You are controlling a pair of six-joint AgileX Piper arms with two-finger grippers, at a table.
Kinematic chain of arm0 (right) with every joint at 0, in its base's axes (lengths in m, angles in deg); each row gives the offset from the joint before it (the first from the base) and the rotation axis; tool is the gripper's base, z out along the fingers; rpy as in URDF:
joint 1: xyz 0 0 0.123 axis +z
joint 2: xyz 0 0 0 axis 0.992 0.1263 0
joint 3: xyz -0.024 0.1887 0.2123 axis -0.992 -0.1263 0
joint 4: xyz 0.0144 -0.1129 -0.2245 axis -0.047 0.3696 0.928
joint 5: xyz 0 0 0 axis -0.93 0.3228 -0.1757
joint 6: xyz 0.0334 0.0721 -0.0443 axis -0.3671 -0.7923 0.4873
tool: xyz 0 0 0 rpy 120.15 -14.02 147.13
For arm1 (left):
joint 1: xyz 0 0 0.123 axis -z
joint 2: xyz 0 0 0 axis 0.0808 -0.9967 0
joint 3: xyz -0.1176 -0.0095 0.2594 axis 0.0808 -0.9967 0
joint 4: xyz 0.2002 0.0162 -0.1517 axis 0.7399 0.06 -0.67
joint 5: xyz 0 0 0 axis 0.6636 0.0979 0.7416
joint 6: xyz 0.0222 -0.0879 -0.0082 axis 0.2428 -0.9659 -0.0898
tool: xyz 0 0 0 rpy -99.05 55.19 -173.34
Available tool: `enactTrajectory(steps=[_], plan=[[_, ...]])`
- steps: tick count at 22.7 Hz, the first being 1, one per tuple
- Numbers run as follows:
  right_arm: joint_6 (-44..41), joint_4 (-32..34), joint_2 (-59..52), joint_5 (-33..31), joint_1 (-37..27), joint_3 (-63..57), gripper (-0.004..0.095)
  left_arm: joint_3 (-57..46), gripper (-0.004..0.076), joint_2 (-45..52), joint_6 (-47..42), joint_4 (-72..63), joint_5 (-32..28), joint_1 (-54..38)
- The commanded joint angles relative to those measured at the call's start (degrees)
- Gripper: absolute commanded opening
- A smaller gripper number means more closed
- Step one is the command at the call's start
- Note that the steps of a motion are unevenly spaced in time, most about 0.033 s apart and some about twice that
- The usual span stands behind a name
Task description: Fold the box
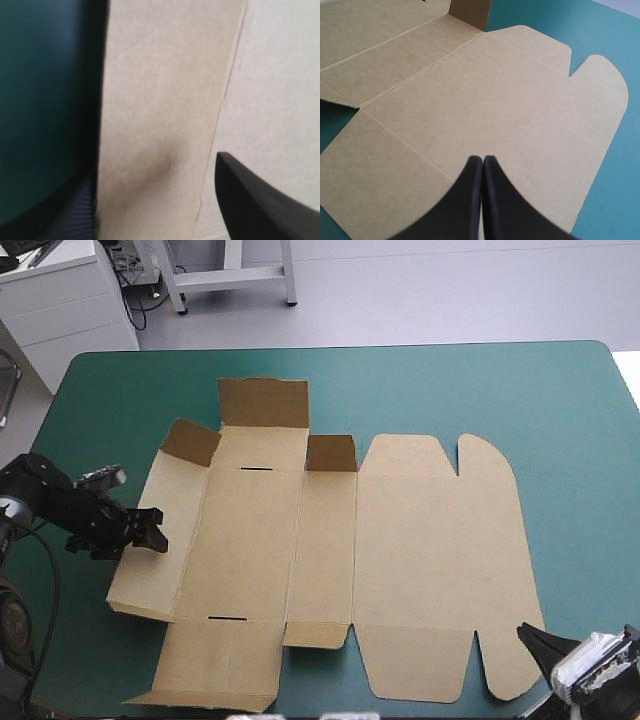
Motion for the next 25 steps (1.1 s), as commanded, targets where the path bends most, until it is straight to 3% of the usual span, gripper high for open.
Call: enactTrajectory(steps=[1, 15, 20, 22, 23, 24, 25], plan=[[0.5, -0.1, 0.8, 3.8, -0.3, 1.3, -0.0023, 0.2, 0.0447, 1.9, -0.7, -3.1, 5.8, 3.2], [0.5, -0.1, 0.8, 3.8, -0.3, 1.3, -0.0023, -1.8, 0.0418, 8.8, -4.7, -2.7, 5.8, 9.4], [0.5, -0.1, 0.8, 3.8, -0.3, 1.3, -0.0023, -2.9, 0.0243, 8.8, -6.3, -2.4, 5.8, 9.4], [0.5, -0.1, 0.8, 3.8, -0.3, 1.3, -0.0024, -2.9, 0.0127, 8.8, -6.3, -1.2, 5.8, 9.4], [0.5, -0.1, 0.8, 3.8, -0.3, 1.3, -0.0023, -2.9, 0.0016, 8.8, -6.7, 1.0, 5.8, 9.4], [0.5, -0.1, 0.8, 3.8, -0.3, 1.3, -0.0023, -2.9, -0.0034, 8.8, -6.7, 1.9, 5.8, 9.4], [0.5, -0.1, 0.8, 3.8, -0.3, 1.3, -0.0023, -2.9, -0.0032, 8.8, -6.8, 2.5, 5.8, 9.4]])
